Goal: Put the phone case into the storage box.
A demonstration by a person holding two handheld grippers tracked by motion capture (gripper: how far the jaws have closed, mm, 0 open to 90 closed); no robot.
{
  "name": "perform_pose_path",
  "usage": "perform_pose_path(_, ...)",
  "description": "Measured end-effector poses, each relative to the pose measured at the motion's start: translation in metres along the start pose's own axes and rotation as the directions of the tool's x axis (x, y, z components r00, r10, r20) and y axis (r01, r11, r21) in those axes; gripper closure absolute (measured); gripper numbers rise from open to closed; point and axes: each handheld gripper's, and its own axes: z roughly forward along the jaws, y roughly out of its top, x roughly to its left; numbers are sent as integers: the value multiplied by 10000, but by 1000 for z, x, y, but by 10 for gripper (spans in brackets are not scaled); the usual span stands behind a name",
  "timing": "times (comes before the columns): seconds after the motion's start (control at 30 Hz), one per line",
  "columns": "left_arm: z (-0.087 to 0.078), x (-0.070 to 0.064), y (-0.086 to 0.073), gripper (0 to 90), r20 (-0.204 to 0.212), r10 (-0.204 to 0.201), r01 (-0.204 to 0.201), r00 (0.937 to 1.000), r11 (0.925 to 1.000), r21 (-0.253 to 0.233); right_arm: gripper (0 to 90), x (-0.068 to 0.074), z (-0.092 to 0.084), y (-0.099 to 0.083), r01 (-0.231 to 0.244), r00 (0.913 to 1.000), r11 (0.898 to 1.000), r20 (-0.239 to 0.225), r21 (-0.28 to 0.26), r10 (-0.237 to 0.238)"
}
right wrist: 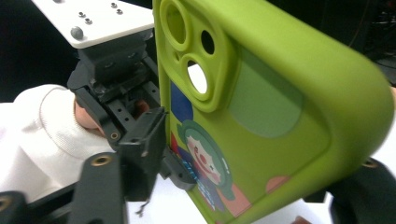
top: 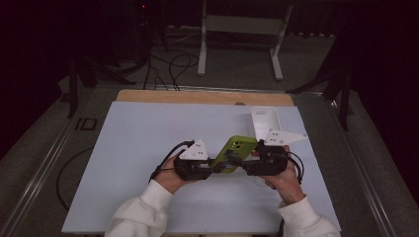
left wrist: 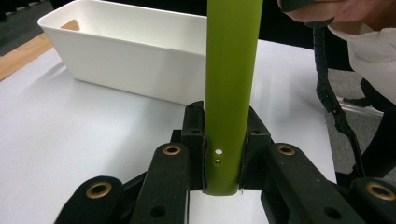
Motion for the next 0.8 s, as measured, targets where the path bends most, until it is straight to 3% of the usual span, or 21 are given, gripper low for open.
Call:
perform_pose_path(0.27,-2,2,-1,773,-261,-122,118,9996,9998,-165,146,2,-1,0,-59,9974,9999,723,-121,68)
perform_pose_path(0.4,-3,3,-1,773,-420,-201,190,9989,9995,-271,99,3,0,-1,-102,9940,9999,1086,-114,114)
perform_pose_path(0.8,-6,5,-1,772,-1007,-433,380,9940,9978,-538,92,4,0,-3,-107,9883,9999,1520,-65,115)
